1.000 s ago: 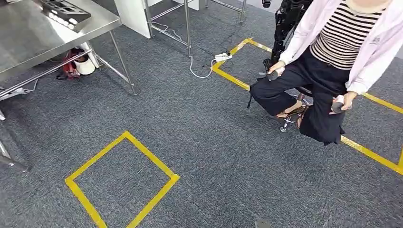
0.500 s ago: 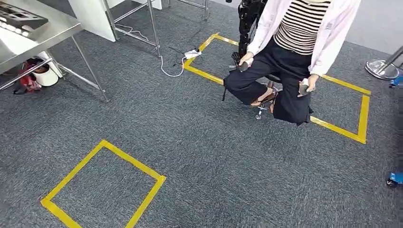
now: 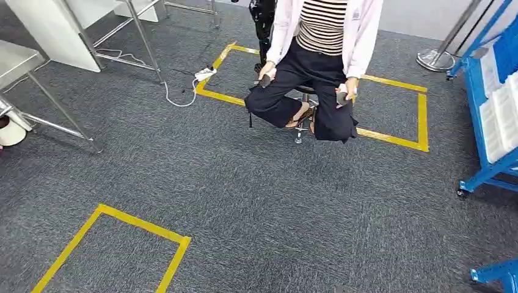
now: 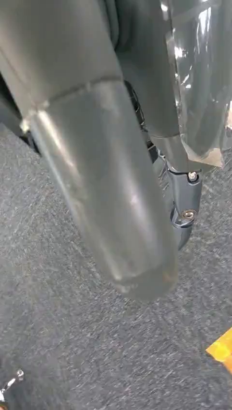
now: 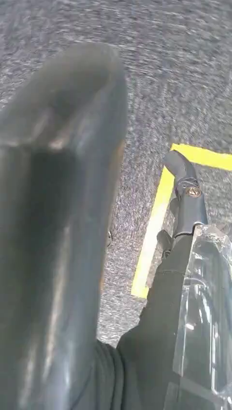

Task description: Take the parts from the cabinet and place them on the table.

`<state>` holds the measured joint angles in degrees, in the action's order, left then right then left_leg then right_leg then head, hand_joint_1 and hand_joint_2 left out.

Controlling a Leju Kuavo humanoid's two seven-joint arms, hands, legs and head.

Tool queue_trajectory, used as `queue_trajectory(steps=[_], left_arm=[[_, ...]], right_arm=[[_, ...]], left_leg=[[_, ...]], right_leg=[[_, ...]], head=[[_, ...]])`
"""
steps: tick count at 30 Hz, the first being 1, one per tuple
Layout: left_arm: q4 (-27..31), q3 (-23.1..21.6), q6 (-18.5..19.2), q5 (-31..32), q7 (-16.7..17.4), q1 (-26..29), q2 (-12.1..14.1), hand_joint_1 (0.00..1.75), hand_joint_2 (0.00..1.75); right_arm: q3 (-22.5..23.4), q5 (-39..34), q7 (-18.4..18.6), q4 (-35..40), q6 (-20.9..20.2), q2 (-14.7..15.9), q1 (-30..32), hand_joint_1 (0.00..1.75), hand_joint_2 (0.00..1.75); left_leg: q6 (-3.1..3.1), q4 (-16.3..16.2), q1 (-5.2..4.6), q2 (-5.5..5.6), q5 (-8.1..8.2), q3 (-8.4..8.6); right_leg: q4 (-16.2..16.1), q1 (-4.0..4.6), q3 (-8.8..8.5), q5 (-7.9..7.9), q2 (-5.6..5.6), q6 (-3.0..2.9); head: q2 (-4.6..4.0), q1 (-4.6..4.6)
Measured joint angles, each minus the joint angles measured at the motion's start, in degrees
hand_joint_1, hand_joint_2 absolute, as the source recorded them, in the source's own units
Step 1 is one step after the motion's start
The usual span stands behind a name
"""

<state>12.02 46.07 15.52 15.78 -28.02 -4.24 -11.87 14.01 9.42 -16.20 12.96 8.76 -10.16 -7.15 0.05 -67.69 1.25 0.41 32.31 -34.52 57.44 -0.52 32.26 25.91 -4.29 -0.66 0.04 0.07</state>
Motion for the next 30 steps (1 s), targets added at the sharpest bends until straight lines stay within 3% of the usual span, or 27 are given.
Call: queue_trajectory(steps=[1,2,3,5,6,7,8,9,11,12,13,14,15,16,17,18,19,21,22,23,24,25,26,27,28,29,30], left_arm=[[0.00,-0.04,-0.31,0.39,0.04,-0.01,0.00,0.00,0.00],[0.00,-0.02,-0.04,0.22,0.04,0.01,0.09,0.00,0.00],[0.00,0.07,0.44,-0.07,0.02,0.03,0.17,0.00,0.00],[0.00,0.02,-0.24,0.57,0.29,-0.12,0.22,0.00,0.00],[0.00,-0.02,-0.11,0.52,0.33,-0.11,0.22,0.00,0.00],[0.00,0.00,0.46,0.24,0.33,-0.10,0.09,0.00,0.00],[0.00,0.07,0.86,0.06,0.35,-0.19,0.07,0.00,0.00],[0.00,0.04,0.21,0.52,0.42,-0.18,0.04,0.00,0.00],[0.00,-0.02,-1.47,1.42,0.96,-0.04,0.02,0.00,0.00],[0.00,-0.04,-1.92,1.57,1.03,0.04,0.02,0.00,0.00],[0.00,-0.02,-2.07,1.57,1.05,0.05,0.04,0.00,0.00],[0.00,-0.02,-1.59,1.37,1.03,0.02,0.02,0.00,0.00],[0.00,-0.02,-0.69,0.72,1.01,0.00,0.00,0.00,0.00],[0.00,0.11,0.18,0.22,0.94,-0.01,0.00,0.00,0.00],[0.00,0.18,0.35,0.28,0.94,-0.05,0.04,0.00,0.00],[0.02,0.15,-0.15,0.70,0.98,-0.04,0.17,0.00,0.00],[0.02,0.11,-0.77,1.18,1.12,-0.05,0.20,0.00,0.00],[0.02,0.06,-0.77,0.97,1.38,-0.27,0.15,0.00,0.00],[0.02,0.20,-0.07,0.24,1.40,-0.31,0.04,0.00,0.00],[0.02,0.33,-0.06,0.28,1.51,-0.44,0.09,0.00,0.00],[0.02,0.37,-0.80,0.65,1.81,-0.45,0.11,0.00,0.00],[0.02,0.37,-1.22,0.90,1.97,-0.43,0.11,0.00,0.00],[0.00,0.50,-0.94,0.48,2.05,-0.28,0.11,0.00,0.00],[0.00,0.79,-0.41,0.08,2.10,-0.16,0.11,0.00,0.00],[-0.02,1.03,0.03,-0.33,2.14,-0.10,0.11,0.00,0.00],[-0.02,1.22,0.18,-0.39,2.21,-0.09,0.11,0.00,0.00],[-0.02,1.29,0.24,-0.29,2.32,-0.10,0.11,0.00,0.00]], right_arm=[[0.04,0.02,0.00,0.00,-0.13,0.00,-0.04,0.00,0.00],[0.07,0.09,0.00,0.00,-0.15,-0.11,-0.04,0.00,0.00],[0.11,0.22,0.00,0.00,-0.15,-0.09,-0.21,0.00,0.00],[0.26,0.24,0.02,0.00,-0.17,-0.07,-0.07,0.00,0.00],[0.39,0.28,0.02,-0.04,-0.17,-0.09,0.06,0.00,0.00],[0.52,0.35,0.07,-0.04,-0.17,-0.02,0.08,0.00,0.00],[0.59,0.37,0.11,-0.04,-0.17,0.00,0.12,0.00,0.00],[0.59,0.46,0.15,-0.04,-0.17,-0.07,-0.06,0.00,0.00],[0.68,0.50,0.17,-0.04,-0.31,0.00,-0.29,0.00,0.00],[0.83,0.48,0.18,-0.04,-0.33,0.00,-0.19,0.00,0.00],[0.92,0.50,0.20,-0.04,-0.37,0.00,0.00,0.00,0.00],[0.96,0.50,0.22,-0.07,-0.48,0.02,0.13,0.00,0.00],[1.00,0.55,0.26,-0.07,-0.59,0.07,0.14,0.00,0.00],[1.00,0.72,0.28,-0.04,-0.63,0.09,0.07,0.00,0.00],[1.03,0.83,0.33,-0.04,-0.66,0.04,-0.07,0.00,0.00],[1.03,0.90,0.39,-0.04,-0.79,-0.18,-0.18,0.00,0.00],[1.07,0.92,0.39,-0.04,-0.81,-0.15,-0.36,0.00,0.00],[1.31,1.07,0.55,-0.07,-0.94,-0.15,-0.26,0.00,0.00],[1.42,1.29,0.70,-0.04,-0.94,-0.13,-0.25,0.00,0.00],[1.42,1.40,0.81,-0.04,-0.94,-0.18,-0.14,0.00,0.00],[1.49,1.40,0.94,-0.04,-0.94,-0.18,-0.20,0.00,0.00],[1.51,1.55,0.96,-0.04,-1.03,-0.24,-0.32,0.00,0.00],[1.51,1.70,1.07,-0.05,-1.18,-0.28,-0.41,0.00,0.00],[1.51,1.97,1.20,-0.04,-1.18,-0.37,-0.40,0.00,0.00],[1.51,2.08,1.27,-0.07,-1.18,-0.37,-0.34,0.00,0.00],[1.51,2.14,1.33,-0.07,-1.18,-0.33,-0.32,0.00,0.00],[1.51,2.23,1.36,-0.07,-1.18,-0.33,-0.33,0.00,0.00]], left_leg=[[-0.39,5.54,0.00,1.40,-2.86,2.61],[-0.99,8.67,0.04,4.73,-3.25,4.10],[-0.98,9.96,0.14,4.87,-3.06,4.38],[-1.25,9.62,-0.46,3.72,-3.11,4.21],[-1.68,9.97,-0.66,3.17,-3.39,4.29],[-2.40,11.12,0.13,2.06,-4.14,4.67],[-2.56,11.48,-0.14,1.54,-4.30,4.92],[-2.89,11.50,-0.14,0.58,-4.34,4.91],[-2.86,11.48,-0.37,-1.34,-4.26,4.89],[-2.85,11.45,-0.37,-2.24,-4.18,4.84],[-2.79,11.45,-0.35,-2.93,-4.14,4.85],[-2.64,11.43,-0.28,-3.72,-4.06,4.88],[-2.42,11.42,-0.14,-4.41,-3.92,5.03],[-2.10,11.40,0.00,-5.06,-3.74,5.31],[-1.56,11.32,-0.31,-5.64,-3.47,5.72],[-1.09,11.35,-0.53,-6.09,-3.16,5.72],[-0.70,11.31,-0.63,-6.46,-3.12,6.01],[-0.13,11.71,-0.34,-7.55,-3.11,6.47],[0.52,11.64,-0.04,-7.67,-2.66,6.54],[0.87,10.61,0.24,-5.07,-1.68,6.34],[0.74,7.31,0.28,-2.26,0.78,4.97],[0.64,2.55,0.24,-1.07,3.54,2.79],[0.58,-3.02,0.22,-0.52,6.00,0.14],[0.49,-6.99,0.23,-0.34,7.12,-1.92],[0.32,-8.44,0.22,-0.29,6.85,-2.93],[0.12,-6.93,0.23,-0.26,5.09,-2.61],[-0.14,-3.01,0.24,-0.10,2.30,-0.98]], right_leg=[[0.10,0.02,-0.11,0.00,-0.87,0.02],[0.22,-0.06,0.01,0.00,-1.47,0.10],[0.48,0.61,0.43,-0.04,-2.01,0.40],[0.16,-0.11,1.10,-0.52,-3.15,1.30],[-0.02,-0.08,1.35,-0.80,-3.75,1.74],[0.54,0.33,1.74,-0.69,-3.34,1.97],[1.96,0.23,2.67,0.11,-0.03,1.95],[5.40,0.32,4.40,1.96,1.88,1.72],[13.79,-0.01,8.53,5.22,3.17,1.74],[16.86,-0.26,9.99,6.09,3.44,2.06],[17.18,-0.48,10.04,5.87,3.64,2.49],[14.52,-0.80,8.52,4.65,3.90,3.17],[9.66,-1.21,5.79,2.77,4.41,3.87],[3.68,-1.46,2.34,0.80,5.76,4.47],[-0.40,-1.59,0.20,0.41,8.79,4.30],[-0.17,-0.79,-0.24,0.13,9.17,4.05],[0.02,-0.86,0.25,0.03,8.16,3.30],[0.13,-0.42,0.86,0.25,7.05,2.67],[-0.20,-0.95,0.32,-0.04,6.17,1.96],[-0.29,-1.48,0.38,-0.12,5.59,1.71],[-0.26,-1.35,0.44,-0.29,5.10,1.11],[-0.27,-1.17,0.56,-0.39,4.51,0.55],[-0.26,-0.86,0.66,-0.42,3.71,0.49],[-0.24,-0.61,0.70,-0.50,2.91,0.33],[-0.23,-0.45,0.69,-0.50,2.12,0.33],[-0.19,-0.37,0.63,-0.50,1.25,0.33],[-0.11,-0.35,0.52,-0.51,0.37,0.35]], head=[[0.00,-0.09],[0.00,-0.09],[0.00,0.07],[0.00,-0.09],[0.00,-0.07],[0.00,-0.04],[0.00,0.00],[0.00,0.53],[0.00,0.59],[0.00,0.66],[0.00,0.63],[0.00,0.66],[0.00,0.68],[0.00,0.66],[0.00,0.74],[0.00,0.72],[0.00,0.43],[0.00,0.37],[0.00,0.48],[0.00,0.17],[0.00,-0.09],[0.00,-0.15],[0.00,-0.18],[0.00,-0.15],[0.00,-0.11],[0.00,-0.15],[0.00,-0.13]])
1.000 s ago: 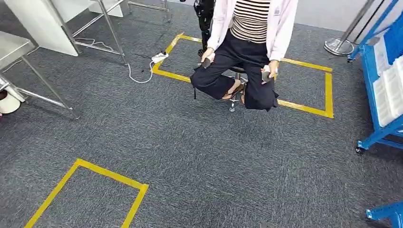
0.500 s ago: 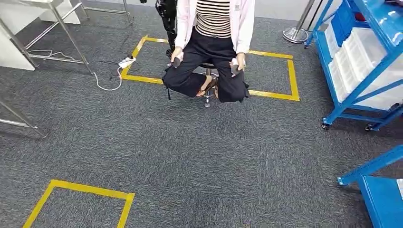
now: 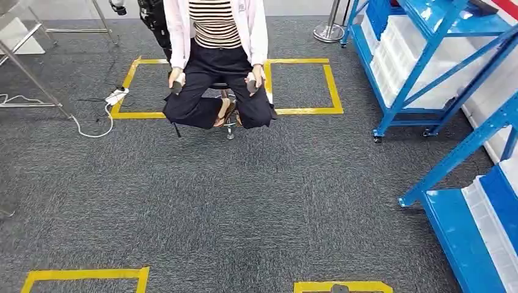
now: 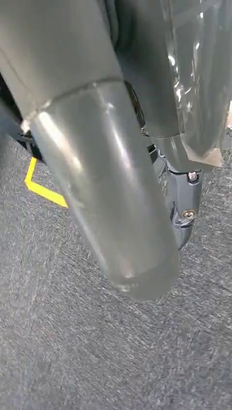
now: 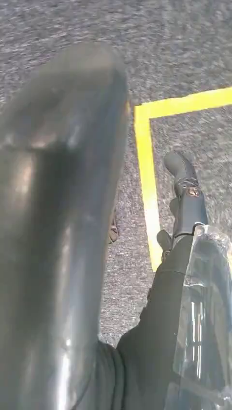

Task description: Take the parts from the cabinet and place them on the table.

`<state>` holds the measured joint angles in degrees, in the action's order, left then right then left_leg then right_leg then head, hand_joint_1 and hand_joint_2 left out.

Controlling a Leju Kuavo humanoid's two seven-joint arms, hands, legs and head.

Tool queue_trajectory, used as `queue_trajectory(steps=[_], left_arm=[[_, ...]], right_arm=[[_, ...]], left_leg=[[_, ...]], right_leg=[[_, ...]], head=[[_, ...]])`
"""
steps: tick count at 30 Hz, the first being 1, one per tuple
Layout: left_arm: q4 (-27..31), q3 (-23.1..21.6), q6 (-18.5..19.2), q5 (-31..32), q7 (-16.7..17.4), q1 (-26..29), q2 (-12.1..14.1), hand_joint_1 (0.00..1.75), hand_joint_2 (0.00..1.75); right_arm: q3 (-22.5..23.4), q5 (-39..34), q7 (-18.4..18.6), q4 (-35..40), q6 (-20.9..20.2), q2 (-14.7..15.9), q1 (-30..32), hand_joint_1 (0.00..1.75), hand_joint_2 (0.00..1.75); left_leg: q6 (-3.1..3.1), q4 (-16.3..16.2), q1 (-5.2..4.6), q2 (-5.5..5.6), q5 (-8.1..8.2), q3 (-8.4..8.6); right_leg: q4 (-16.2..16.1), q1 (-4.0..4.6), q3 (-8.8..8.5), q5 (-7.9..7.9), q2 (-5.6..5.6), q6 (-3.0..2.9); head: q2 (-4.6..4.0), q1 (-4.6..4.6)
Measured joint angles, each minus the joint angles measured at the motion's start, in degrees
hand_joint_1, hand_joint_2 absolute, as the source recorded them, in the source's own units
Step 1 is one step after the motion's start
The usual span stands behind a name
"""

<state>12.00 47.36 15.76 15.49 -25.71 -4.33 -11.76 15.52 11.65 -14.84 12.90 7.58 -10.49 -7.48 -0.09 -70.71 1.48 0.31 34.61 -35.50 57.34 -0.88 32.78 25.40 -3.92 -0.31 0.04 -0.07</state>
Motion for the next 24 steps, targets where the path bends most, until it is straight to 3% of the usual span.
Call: queue_trajectory(steps=[1,2,3,5,7,8,9,10,12,13,14,16,17,18,19,22,23,24], left_arm=[[0.00,0.02,-0.31,0.58,0.11,0.00,0.00,0.00,0.00],[0.00,0.02,-0.94,1.23,0.33,0.01,0.07,0.00,0.00],[0.00,0.02,-1.09,1.27,0.46,0.04,0.15,0.00,0.00],[0.00,0.28,-0.30,0.46,0.20,0.05,0.17,0.00,0.00],[0.00,0.13,-1.05,1.58,0.20,0.00,0.09,0.00,0.00],[0.00,0.07,-1.03,1.88,0.20,-0.09,0.04,0.00,0.00],[0.00,0.09,-0.48,1.84,0.18,-0.04,0.02,0.00,0.00],[0.00,0.11,-0.11,1.69,0.13,-0.02,0.02,0.00,0.00],[0.00,0.11,0.33,1.51,0.13,0.11,0.07,0.00,0.00],[0.00,0.11,0.35,1.49,0.13,0.10,0.11,0.00,0.00],[0.00,0.11,0.39,1.38,0.13,0.09,0.15,0.00,0.00],[0.00,0.11,0.96,1.34,0.33,0.06,0.17,0.00,0.00],[0.00,0.11,0.81,1.94,0.55,0.04,0.15,0.00,0.00],[0.02,0.04,0.13,2.50,0.57,0.02,0.22,0.00,0.00],[0.00,0.00,-0.31,2.65,0.61,0.05,0.20,0.00,0.00],[0.00,0.11,0.37,1.95,0.46,-0.18,0.20,0.00,0.00],[0.00,0.02,-0.64,2.70,0.48,-0.31,0.17,0.00,0.00],[0.00,0.00,-0.79,2.65,0.48,-0.35,0.20,0.00,0.00]], right_arm=[[0.00,0.02,0.00,0.00,0.00,0.00,-0.05,0.00,0.00],[0.02,0.05,0.00,0.00,0.00,-0.04,-0.09,0.00,0.00],[0.02,0.11,0.00,0.00,0.00,-0.09,-0.23,0.00,0.00],[0.04,0.18,0.00,0.00,0.00,-0.11,-0.31,0.00,0.00],[0.26,-0.06,-0.09,0.00,0.00,-0.07,-0.06,0.00,0.00],[0.44,-0.17,-0.15,0.00,0.00,0.00,0.02,0.00,0.00],[0.46,-0.17,-0.18,0.00,0.00,0.00,-0.03,0.00,0.00],[0.46,-0.17,-0.18,0.00,0.00,0.00,-0.12,0.00,0.00],[0.46,-0.17,-0.17,0.00,0.00,0.02,-0.10,0.00,0.00],[0.48,-0.17,-0.17,0.00,0.00,0.04,0.06,0.00,0.00],[0.50,-0.17,-0.17,0.00,0.00,0.07,0.26,0.00,0.00],[0.61,-0.17,-0.17,0.00,0.00,0.15,0.31,0.00,0.00],[0.74,-0.17,-0.24,0.00,0.00,0.20,0.24,0.00,0.00],[0.87,-0.20,-0.35,0.00,0.00,0.11,0.16,0.00,0.00],[0.98,-0.20,-0.39,0.00,-0.15,0.09,0.03,0.00,0.00],[1.38,-0.15,-0.44,0.00,-0.26,0.15,0.20,0.00,0.00],[1.49,-0.11,-0.44,0.00,-0.31,0.20,0.24,0.00,0.00],[1.53,0.11,-0.42,0.00,-0.35,0.20,0.24,0.00,0.00]], left_leg=[[-0.26,5.29,0.01,0.70,-3.04,2.34],[-0.54,9.89,0.07,3.09,-5.27,4.30],[-0.81,12.19,0.09,6.15,-5.39,4.99],[-0.78,12.26,-0.25,4.66,-5.28,4.81],[-1.73,12.89,-0.60,3.16,-5.86,5.07],[-2.31,13.52,-0.24,2.18,-6.41,5.24],[-2.79,13.77,-0.38,1.51,-6.48,5.29],[-2.86,13.77,-0.50,0.51,-6.47,5.29],[-2.96,13.73,-0.73,-1.49,-6.41,5.16],[-2.94,13.72,-0.77,-2.33,-6.40,5.14],[-2.87,13.71,-0.77,-3.16,-6.36,5.15],[-2.62,13.70,-0.74,-4.47,-6.19,5.33],[-2.37,13.66,-0.75,-5.03,-6.03,5.55],[-2.00,13.60,-1.09,-5.39,-5.78,5.76],[-1.38,13.54,-1.37,-6.06,-5.38,5.91],[-0.75,13.73,-1.10,-7.58,-5.30,6.46],[-0.01,13.31,-0.61,-6.72,-4.72,6.40],[0.19,11.43,-0.46,-3.29,-3.18,5.79]], right_leg=[[0.06,0.00,-0.12,0.00,-0.82,0.02],[0.19,-0.03,-0.04,-0.01,-1.54,0.07],[0.77,0.46,0.31,0.07,-2.12,0.24],[0.63,0.33,1.21,-0.27,-3.26,1.00],[0.20,0.32,2.08,-0.78,-4.68,2.06],[1.15,0.14,2.07,-0.43,-2.49,1.97],[3.61,0.47,3.49,1.14,0.82,1.67],[7.56,0.34,5.59,3.17,2.26,1.43],[17.00,0.22,10.05,6.75,3.05,1.48],[19.24,0.08,10.97,7.15,3.16,1.88],[18.22,-0.11,10.33,6.54,3.32,2.36],[9.11,-0.51,5.01,3.24,4.32,3.51],[3.48,-0.73,1.77,1.69,6.07,3.82],[0.28,-0.67,0.09,1.38,9.17,3.37],[0.26,0.11,-0.09,0.93,8.52,2.84],[0.34,0.45,0.79,0.87,6.77,2.06],[-0.03,-0.99,-0.08,0.48,5.95,1.28],[0.01,-0.81,-0.05,0.45,5.27,1.01]], head=[[0.00,-0.04],[0.00,-0.02],[0.00,-0.02],[0.00,0.02],[0.00,-0.04],[0.00,0.15],[0.00,0.26],[0.00,0.48],[0.00,0.44],[0.00,0.50],[0.00,0.46],[0.00,0.55],[0.00,0.55],[0.00,0.63],[0.00,0.57],[0.00,0.39],[0.00,0.41],[0.00,0.15]])
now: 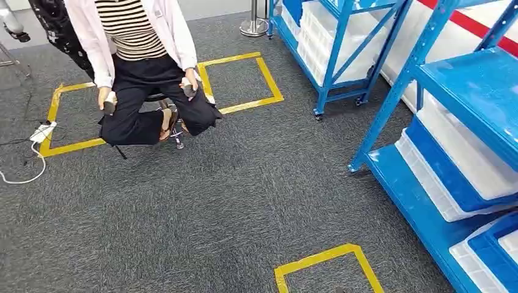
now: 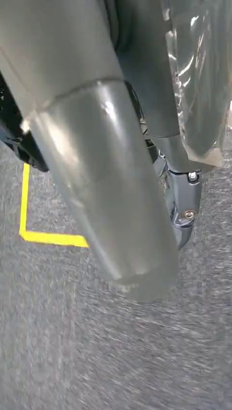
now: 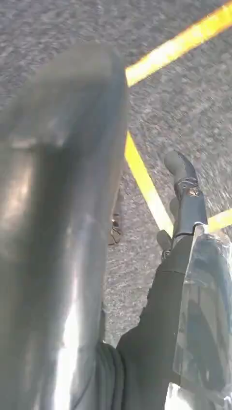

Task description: Take the parts from the cabinet and place them on the table.

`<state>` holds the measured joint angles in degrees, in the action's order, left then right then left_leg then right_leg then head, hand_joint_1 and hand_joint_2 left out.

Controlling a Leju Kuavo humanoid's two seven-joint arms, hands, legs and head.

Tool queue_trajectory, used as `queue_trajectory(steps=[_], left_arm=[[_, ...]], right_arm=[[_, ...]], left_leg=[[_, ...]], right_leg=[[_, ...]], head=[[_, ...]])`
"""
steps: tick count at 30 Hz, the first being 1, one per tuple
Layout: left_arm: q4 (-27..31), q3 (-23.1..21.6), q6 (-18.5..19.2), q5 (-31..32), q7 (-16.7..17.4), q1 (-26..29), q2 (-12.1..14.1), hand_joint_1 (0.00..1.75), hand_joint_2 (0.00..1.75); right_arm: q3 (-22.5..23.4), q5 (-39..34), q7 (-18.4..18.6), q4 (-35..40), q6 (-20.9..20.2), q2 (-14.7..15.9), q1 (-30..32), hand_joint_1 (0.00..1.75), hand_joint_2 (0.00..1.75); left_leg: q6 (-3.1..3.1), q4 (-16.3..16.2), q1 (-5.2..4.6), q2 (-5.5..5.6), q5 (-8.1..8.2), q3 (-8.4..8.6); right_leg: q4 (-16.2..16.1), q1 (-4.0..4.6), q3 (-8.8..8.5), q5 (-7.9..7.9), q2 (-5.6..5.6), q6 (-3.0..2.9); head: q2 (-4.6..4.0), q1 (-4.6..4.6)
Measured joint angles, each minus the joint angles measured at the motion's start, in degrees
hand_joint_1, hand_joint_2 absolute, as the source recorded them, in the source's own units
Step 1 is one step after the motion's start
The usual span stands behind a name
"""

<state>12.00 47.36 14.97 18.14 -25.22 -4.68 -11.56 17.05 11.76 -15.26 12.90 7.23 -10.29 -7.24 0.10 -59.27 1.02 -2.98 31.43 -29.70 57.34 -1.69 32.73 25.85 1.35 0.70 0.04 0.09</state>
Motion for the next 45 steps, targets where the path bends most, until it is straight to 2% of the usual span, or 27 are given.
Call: queue_trajectory(steps=[2,4,5,7,8,9,10,12,14,16,18,20,22,23,24,25,28,29,30,32,34,35,38,39,40,44,45], left_arm=[[0.00,0.37,1.32,-1.60,-0.05,0.12,0.00,0.00,0.00],[-0.02,0.74,1.93,-2.14,-0.05,0.25,0.00,0.00,0.00],[-0.02,0.90,1.97,-2.32,-0.05,0.28,0.00,0.00,0.00],[-0.02,1.18,2.04,-2.49,-0.07,0.27,0.00,0.00,0.00],[-0.02,1.22,2.06,-2.51,-0.07,0.26,0.02,0.00,0.00],[-0.02,1.25,2.10,-2.54,-0.07,0.27,0.07,0.00,0.00],[-0.02,1.27,2.15,-2.53,-0.07,0.24,0.02,0.00,0.00],[-0.02,1.31,2.10,-2.49,-0.09,0.20,0.07,0.00,0.00],[-0.02,1.14,0.71,-0.66,0.02,0.20,-0.04,0.00,0.00],[0.00,0.96,-0.06,-0.24,-0.07,0.09,-0.07,0.00,0.00],[-0.02,1.05,0.37,-1.28,-0.13,0.21,-0.04,0.00,0.00],[-0.02,1.18,0.29,-1.38,-0.04,0.27,0.02,0.00,0.00],[-0.02,1.18,-0.08,-1.29,-0.09,0.26,0.04,0.00,0.00],[-0.02,1.20,0.20,-1.31,-0.09,0.24,0.02,0.00,0.00],[-0.02,1.22,0.05,-1.29,-0.04,0.24,0.00,0.00,0.00],[-0.02,1.22,-0.47,-1.14,0.06,0.25,0.00,0.00,0.00],[-0.02,1.42,0.16,-1.46,-0.09,0.19,-0.06,0.00,0.00],[0.00,1.42,0.09,-1.31,-0.09,0.04,-0.18,0.00,0.00],[0.00,1.44,0.05,-1.31,-0.09,-0.04,-0.15,0.00,0.00],[-0.02,1.83,1.03,-2.08,-0.15,-0.01,-0.18,0.00,0.00],[-0.04,2.01,0.53,-1.97,0.11,0.21,-0.17,0.00,0.00],[-0.04,2.10,0.95,-2.54,0.13,0.34,-0.17,0.00,0.00],[-0.04,3.50,3.11,-4.28,0.17,0.33,-0.09,0.00,0.00],[-0.04,3.61,2.71,-4.06,0.39,0.33,-0.07,0.00,0.00],[-0.04,3.61,2.32,-3.85,0.41,0.37,-0.04,0.00,0.00],[-0.02,4.04,1.93,-3.69,0.31,0.19,-0.09,0.00,0.00],[-0.02,4.07,2.28,-3.83,0.13,0.17,-0.20,0.00,0.00]], right_arm=[[0.04,0.24,0.11,0.00,-0.11,-0.09,-0.25,0.00,0.00],[0.07,0.26,0.18,0.00,-0.17,-0.15,-0.24,0.00,0.00],[0.13,0.26,0.24,-0.02,-0.17,-0.11,-0.14,0.00,0.00],[0.20,0.26,0.24,-0.02,-0.15,-0.09,-0.07,0.00,0.00],[0.20,0.26,0.24,-0.02,-0.17,-0.11,-0.09,0.00,0.00],[0.20,0.29,0.24,-0.02,-0.17,-0.11,-0.14,0.00,0.00],[0.22,0.31,0.24,-0.02,-0.17,-0.11,-0.29,0.00,0.00],[0.22,0.33,0.24,-0.02,-0.17,-0.09,-0.25,0.00,0.00],[0.26,0.46,0.24,-0.02,-0.17,-0.07,-0.15,0.00,0.00],[0.26,0.79,0.35,-0.02,-0.28,-0.11,-0.19,0.00,0.00],[0.26,1.14,0.44,-0.02,-0.44,-0.20,-0.45,0.00,0.00],[0.26,1.27,0.81,-0.04,-0.42,-0.18,-0.37,0.00,0.00],[0.26,1.49,1.05,-0.07,-0.42,-0.15,-0.33,0.00,0.00],[0.26,1.71,1.07,-0.07,-0.44,-0.11,-0.41,0.00,0.00],[0.26,1.82,1.09,-0.07,-0.44,-0.13,-0.60,0.00,0.00],[0.26,1.90,1.12,-0.07,-0.52,-0.20,-0.80,0.00,0.00],[0.26,2.10,1.16,-0.07,-0.59,-0.15,-1.00,0.00,0.00],[0.28,2.12,1.18,-0.07,-0.61,-0.07,-0.98,0.00,0.00],[0.28,2.12,1.23,-0.07,-0.66,-0.11,-0.89,0.00,0.00],[0.28,2.25,1.27,-0.07,-0.81,-0.11,-1.20,0.00,0.00],[0.28,2.27,1.27,-0.07,-1.03,-0.24,-1.27,0.00,0.00],[0.28,2.32,1.31,-0.07,-1.03,-0.22,-1.19,0.00,0.00],[0.28,2.71,1.47,-0.09,-1.03,-0.18,-1.12,0.00,0.00],[0.28,2.82,1.47,-0.09,-1.03,-0.22,-1.18,0.00,0.00],[0.28,2.84,1.53,-0.07,-1.11,-0.24,-1.34,0.00,0.00],[0.28,3.17,2.08,-0.09,-1.20,-0.20,-1.24,0.00,0.00],[0.28,3.17,2.14,-0.09,-1.29,-0.13,-1.23,0.00,0.00]], left_leg=[[-0.10,-8.62,0.03,2.70,4.98,-3.84],[-0.11,-16.13,0.04,3.09,7.27,-7.80],[-0.20,-16.01,0.08,3.10,6.30,-8.03],[-0.33,-8.75,0.28,3.28,1.14,-4.95],[-0.25,-3.31,0.64,4.46,-1.60,-2.42],[-0.08,-0.22,1.13,7.58,-1.83,-0.98],[-0.26,0.26,0.72,7.39,-1.87,-1.11],[-0.82,0.12,0.12,6.30,-2.04,-1.24],[-2.04,0.88,0.11,4.85,-2.84,-1.23],[-2.89,1.16,-0.08,3.61,-3.13,-1.34],[-3.09,1.15,-0.46,1.81,-3.14,-1.46],[-3.14,1.14,-0.69,0.20,-3.10,-1.56],[-3.10,1.12,-0.69,-1.06,-3.08,-1.58],[-3.01,1.11,-0.69,-1.74,-3.02,-1.50],[-2.82,1.06,-0.74,-2.29,-2.92,-1.35],[-2.38,0.96,-1.26,-2.87,-2.62,-1.19],[-1.43,1.17,-0.92,-4.61,-2.42,-0.51],[-0.96,1.16,-0.91,-5.32,-2.12,-0.29],[-0.51,0.36,-0.35,-3.35,-1.52,-0.45],[-0.29,-6.13,-0.22,1.59,2.70,-3.03],[0.02,-15.06,-0.23,2.91,6.54,-7.41],[0.04,-17.04,-0.21,3.01,6.48,-8.65],[0.03,-8.29,0.22,3.54,-0.24,-5.33],[0.14,-3.12,0.63,5.25,-2.79,-3.11],[0.21,-0.19,0.87,8.73,-2.96,-2.04],[-1.31,0.42,-0.07,6.29,-3.35,-2.16],[-2.20,1.20,0.38,5.15,-4.02,-2.02]], right_leg=[[0.00,0.37,0.13,-0.20,-1.14,-0.96],[0.04,0.64,0.22,-0.21,-2.80,-0.99],[0.06,0.67,0.18,-0.22,-3.55,-0.98],[0.31,0.63,0.07,-0.22,-5.20,-0.94],[0.55,0.60,0.08,-0.20,-5.99,-0.90],[0.78,0.61,0.33,-0.22,-6.57,-0.82],[1.18,1.34,0.70,-0.12,-7.17,-0.40],[0.66,1.12,1.25,-0.65,-7.84,0.54],[0.75,1.21,2.04,-0.88,-8.85,1.51],[5.21,1.21,4.18,1.78,-3.91,0.93],[14.12,1.13,8.37,5.77,-2.38,0.49],[17.94,0.97,9.70,6.59,-2.14,0.94],[12.27,0.94,6.22,4.55,-1.58,1.77],[6.41,0.91,2.78,2.82,-0.21,2.17],[1.57,0.92,-0.19,1.82,2.47,2.20],[0.81,1.31,-0.13,1.67,4.30,1.57],[0.72,1.98,0.28,1.35,2.23,0.64],[0.26,1.55,-0.05,1.08,1.39,0.16],[0.04,0.43,-0.78,0.82,0.62,-0.19],[0.02,0.54,-0.62,0.38,-0.66,-1.06],[0.06,0.70,-0.52,0.41,-2.31,-1.11],[0.07,0.76,-0.58,0.41,-3.26,-1.11],[0.24,0.72,-0.88,0.41,-5.68,-1.08],[0.39,0.71,-0.88,0.43,-6.43,-1.04],[0.75,1.07,-0.47,0.50,-7.00,-0.81],[0.24,0.88,1.24,-0.12,-9.18,0.96],[1.16,0.85,1.21,0.15,-8.10,1.19]], head=[[0.00,-0.22],[0.00,-0.26],[0.00,-0.19],[0.00,-0.24],[0.00,-0.26],[0.00,-0.24],[0.00,-0.24],[0.00,-0.02],[0.00,0.00],[0.00,0.33],[0.00,0.53],[0.00,0.53],[0.00,0.59],[0.00,0.57],[0.00,0.61],[0.00,0.46],[0.00,0.46],[0.00,0.44],[0.00,0.37],[0.00,0.05],[0.00,-0.04],[0.00,-0.04],[0.00,-0.04],[0.00,-0.09],[0.00,-0.11],[0.00,-0.13],[0.00,0.05]])
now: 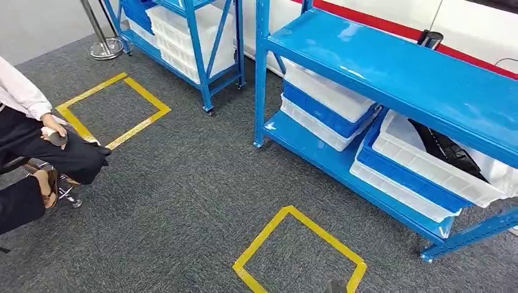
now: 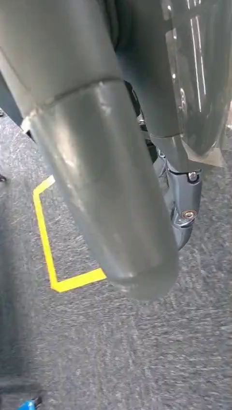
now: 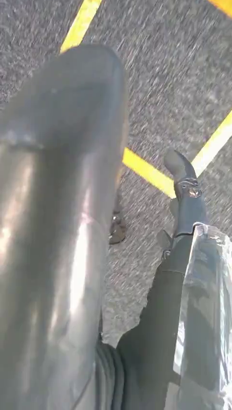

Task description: Take the parts from the cabinet and place them on the table.

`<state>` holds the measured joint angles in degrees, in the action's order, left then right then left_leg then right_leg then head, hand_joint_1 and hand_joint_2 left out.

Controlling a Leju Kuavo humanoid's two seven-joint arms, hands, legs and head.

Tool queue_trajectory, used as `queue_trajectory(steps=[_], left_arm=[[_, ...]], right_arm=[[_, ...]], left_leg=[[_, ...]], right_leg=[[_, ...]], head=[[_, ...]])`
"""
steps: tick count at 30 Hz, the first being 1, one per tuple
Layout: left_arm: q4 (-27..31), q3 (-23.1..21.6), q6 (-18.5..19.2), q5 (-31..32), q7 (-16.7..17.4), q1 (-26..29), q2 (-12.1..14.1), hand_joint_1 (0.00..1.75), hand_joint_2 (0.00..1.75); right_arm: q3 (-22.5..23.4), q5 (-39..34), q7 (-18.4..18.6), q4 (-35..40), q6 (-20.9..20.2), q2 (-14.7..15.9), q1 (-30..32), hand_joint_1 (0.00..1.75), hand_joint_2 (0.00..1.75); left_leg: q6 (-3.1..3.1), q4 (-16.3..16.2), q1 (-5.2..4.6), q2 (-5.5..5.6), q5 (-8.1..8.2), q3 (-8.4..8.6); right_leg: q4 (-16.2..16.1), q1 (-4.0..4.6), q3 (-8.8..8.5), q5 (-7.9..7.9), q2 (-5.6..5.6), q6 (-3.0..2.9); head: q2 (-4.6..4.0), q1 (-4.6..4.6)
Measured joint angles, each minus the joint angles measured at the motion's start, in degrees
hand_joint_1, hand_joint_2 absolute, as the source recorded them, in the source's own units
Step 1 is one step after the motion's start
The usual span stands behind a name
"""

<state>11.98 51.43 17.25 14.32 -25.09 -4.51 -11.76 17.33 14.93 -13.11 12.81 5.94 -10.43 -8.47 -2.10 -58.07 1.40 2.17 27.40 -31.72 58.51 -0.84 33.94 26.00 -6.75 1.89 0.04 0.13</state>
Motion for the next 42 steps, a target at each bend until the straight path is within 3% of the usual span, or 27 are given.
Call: queue_trajectory(steps=[2,4,5,6,8,9,10,14,15,16,17,19,20,21,23,24,25,26,30,32,34,36,37,39,40,41,42], left_arm=[[0.00,0.22,0.35,-0.13,-0.07,-0.05,0.04,0.00,0.00],[0.00,0.20,-1.26,0.79,0.04,0.12,0.04,0.00,0.00],[0.00,0.20,-1.71,0.79,0.04,0.16,0.04,0.00,0.00],[0.00,0.22,-1.79,0.70,0.04,0.15,0.09,0.00,0.00],[0.00,0.31,-1.90,0.13,0.22,0.06,0.02,0.00,0.00],[0.00,0.35,-1.90,0.07,0.24,0.06,-0.04,0.00,0.00],[0.00,0.42,-1.97,0.02,0.26,0.06,0.02,0.00,0.00],[0.00,0.46,-2.39,0.09,0.33,-0.15,-0.11,0.00,0.00],[0.00,0.44,-2.80,0.37,0.35,-0.22,-0.13,0.00,0.00],[0.00,0.39,-4.44,1.27,0.44,-0.35,-0.06,0.00,0.00],[0.00,0.35,-5.82,1.77,0.61,-0.34,-0.09,0.00,0.00],[0.00,0.35,-8.60,1.92,1.55,-0.16,-0.11,0.00,0.00],[-0.02,0.35,-9.70,2.14,2.01,-0.11,-0.13,0.00,0.00],[-0.02,0.33,-10.10,2.65,2.10,-0.09,-0.13,0.00,0.00],[-0.02,0.00,-10.60,4.21,2.10,-0.13,-0.13,0.00,0.00],[-0.02,-0.15,-10.65,4.46,2.10,-0.16,-0.11,0.00,0.00],[-0.02,-0.33,-10.67,4.79,2.10,-0.17,-0.06,0.00,0.00],[-0.02,-0.44,-10.71,4.85,2.14,-0.20,-0.09,0.00,0.00],[-0.02,-1.03,-10.71,5.38,2.25,-0.50,-0.26,0.00,0.00],[0.00,-1.29,-10.71,5.49,2.38,-0.52,-0.31,0.00,0.00],[0.00,-1.36,-10.71,5.75,2.47,-0.46,-0.31,0.00,0.00],[0.00,-1.44,-10.71,5.97,2.47,-0.48,-0.30,0.00,0.00],[0.00,-1.46,-10.71,5.97,2.47,-0.49,-0.31,0.00,0.00],[0.00,-1.46,-10.71,5.97,2.47,-0.50,-0.44,0.00,0.00],[0.00,-1.46,-10.71,5.99,2.47,-0.51,-0.48,0.00,0.00],[0.00,-1.46,-10.71,5.99,2.47,-0.49,-0.46,0.00,0.00],[0.00,-1.46,-10.71,5.99,2.47,-0.45,-0.46,0.00,0.00]], right_arm=[[0.00,0.06,0.17,0.00,-0.26,-0.15,-0.22,0.00,0.00],[0.00,0.07,0.24,-0.02,-0.28,-0.15,-0.39,0.00,0.00],[0.02,0.09,0.33,-0.02,-0.31,-0.15,-0.30,0.00,0.00],[0.02,0.09,0.41,-0.04,-0.31,-0.15,-0.14,0.00,0.00],[0.02,0.11,0.57,-0.04,-0.31,-0.04,-0.09,0.00,0.00],[0.02,0.11,0.57,-0.04,-0.31,-0.02,-0.19,0.00,0.00],[0.02,0.11,0.68,-0.04,-0.31,-0.13,-0.31,0.00,0.00],[0.02,0.13,0.74,-0.07,-0.31,-0.18,-0.41,0.00,0.00],[0.04,0.11,0.74,-0.05,-0.31,-0.15,-0.45,0.00,0.00],[0.04,0.04,0.76,-0.04,-0.31,-0.18,-0.48,0.00,0.00],[0.09,-0.11,0.83,-0.04,-0.31,-0.15,-0.51,0.00,0.00],[0.18,-0.22,0.85,-0.07,-0.39,-0.28,-0.59,0.00,0.00],[0.31,-0.39,0.85,-0.07,-0.41,-0.31,-0.49,0.00,0.00],[0.57,-0.50,0.83,-0.07,-0.41,-0.28,-0.36,0.00,0.00],[1.14,-1.01,0.61,-0.07,-0.46,-0.26,-0.31,0.00,0.00],[1.33,-1.14,0.48,-0.07,-0.52,-0.28,-0.34,0.00,0.00],[1.55,-1.33,0.28,-0.07,-0.61,-0.28,-0.34,0.00,0.00],[1.68,-1.42,0.06,-0.07,-0.72,-0.31,-0.43,0.00,0.00],[2.67,-1.99,-0.24,-0.07,-1.22,-0.20,0.26,0.00,0.00],[3.06,-2.27,-0.52,-0.09,-1.33,-0.15,0.28,0.00,0.00],[3.48,-2.43,-1.18,-0.07,-1.33,-0.18,0.22,0.00,0.00],[3.98,-2.58,-1.33,-0.09,-1.33,-0.13,0.56,0.00,0.00],[4.11,-2.62,-1.38,-0.09,-1.33,-0.02,0.73,0.00,0.00],[4.31,-2.73,-1.40,-0.09,-1.33,0.17,0.82,0.00,0.00],[4.35,-2.73,-1.44,-0.09,-1.33,0.22,0.77,0.00,0.00],[4.35,-2.73,-1.44,-0.07,-1.33,0.22,0.61,0.00,0.00],[4.35,-2.80,-1.79,-0.07,-1.25,0.17,0.54,0.00,0.00]], left_leg=[[-0.77,0.29,-0.28,-1.34,-0.12,0.09],[-0.85,0.26,-0.67,-3.30,-0.07,-0.10],[-0.85,0.25,-0.73,-4.15,-0.04,-0.17],[-0.82,0.24,-0.73,-4.86,-0.02,-0.18],[-0.65,0.22,-0.71,-6.29,0.08,-0.08],[-0.42,0.14,-0.72,-6.83,0.22,0.09],[-0.05,0.10,-1.10,-7.27,0.45,0.38],[1.47,0.49,-0.97,-9.64,0.98,1.59],[1.81,0.42,-0.84,-9.83,1.22,1.69],[2.40,-1.34,-0.42,-5.97,2.71,1.05],[2.40,-4.58,-0.34,-3.79,5.04,-0.27],[2.52,-13.85,-0.34,-2.22,9.43,-4.58],[2.55,-16.91,-0.33,-2.09,10.08,-6.24],[2.52,-17.13,-0.31,-2.07,9.28,-6.61],[2.43,-10.68,-0.12,-1.86,4.34,-4.03],[2.36,-5.60,0.10,-1.10,1.63,-1.78],[2.23,-1.44,0.43,1.63,0.60,0.01],[2.26,-0.72,0.28,2.23,1.03,0.22],[0.49,0.05,-0.16,-0.12,0.29,0.26],[-0.43,0.56,-0.20,-1.47,-0.08,0.36],[-0.68,0.54,-0.42,-3.16,0.00,0.32],[-0.66,0.50,-0.50,-4.68,0.05,0.22],[-0.55,0.49,-0.46,-5.40,0.12,0.26],[-0.20,0.45,-0.34,-6.64,0.35,0.53],[0.10,0.42,-0.39,-7.19,0.54,0.81],[0.60,0.28,-0.98,-7.73,0.91,0.90],[1.05,0.32,-0.99,-8.00,1.10,1.08]], right_leg=[[5.41,0.29,2.98,3.39,4.65,-0.68],[14.94,0.19,7.47,7.34,5.83,-0.90],[17.28,0.09,8.50,7.78,5.96,-0.57],[16.59,-0.02,8.01,7.32,6.11,-0.21],[6.99,-0.33,2.62,3.80,7.14,1.02],[1.81,-0.50,-0.32,2.31,8.95,1.31],[-0.49,-0.32,-1.50,1.56,12.30,0.79],[-0.83,0.63,-1.12,1.07,10.11,-0.41],[-1.08,0.07,-1.60,0.82,9.53,-0.80],[-1.12,-0.68,-1.94,0.51,8.53,-1.29],[-1.12,-0.65,-1.90,0.41,7.96,-1.91],[-1.10,-0.31,-1.85,0.42,6.38,-2.17],[-1.05,-0.18,-1.85,0.42,5.50,-2.18],[-1.02,-0.15,-1.91,0.42,4.69,-2.17],[-0.87,-0.17,-2.06,0.43,3.03,-2.14],[-0.74,-0.20,-2.11,0.45,2.25,-2.11],[-0.67,-0.21,-1.92,0.44,1.54,-2.06],[-0.44,0.42,-1.65,0.51,1.10,-1.72],[-1.04,0.42,-0.36,-0.02,-0.57,0.08],[3.42,0.29,1.58,2.46,4.51,-0.33],[12.42,0.07,6.14,6.44,5.76,-0.66],[17.64,-0.03,8.59,7.64,6.02,0.01],[15.72,-0.13,7.57,6.67,6.21,0.54],[5.66,-0.37,2.10,2.91,7.74,1.62],[0.60,-0.41,-0.78,1.48,10.39,1.78],[-0.74,0.16,-1.35,1.07,12.07,1.24],[-0.83,0.18,-1.62,0.72,11.17,0.44]], head=[[0.00,0.50],[0.00,0.55],[0.00,0.57],[0.00,0.57],[0.00,0.59],[0.00,0.59],[0.00,0.64],[0.00,0.61],[0.00,0.61],[0.00,0.24],[0.00,0.09],[0.00,0.06],[0.00,0.09],[0.00,0.11],[0.00,0.09],[0.00,0.06],[0.00,0.04],[0.00,0.11],[0.00,0.13],[0.00,0.50],[0.00,0.63],[0.00,0.68],[0.00,0.68],[0.00,0.68],[0.00,0.74],[0.00,0.83],[0.00,0.57]])
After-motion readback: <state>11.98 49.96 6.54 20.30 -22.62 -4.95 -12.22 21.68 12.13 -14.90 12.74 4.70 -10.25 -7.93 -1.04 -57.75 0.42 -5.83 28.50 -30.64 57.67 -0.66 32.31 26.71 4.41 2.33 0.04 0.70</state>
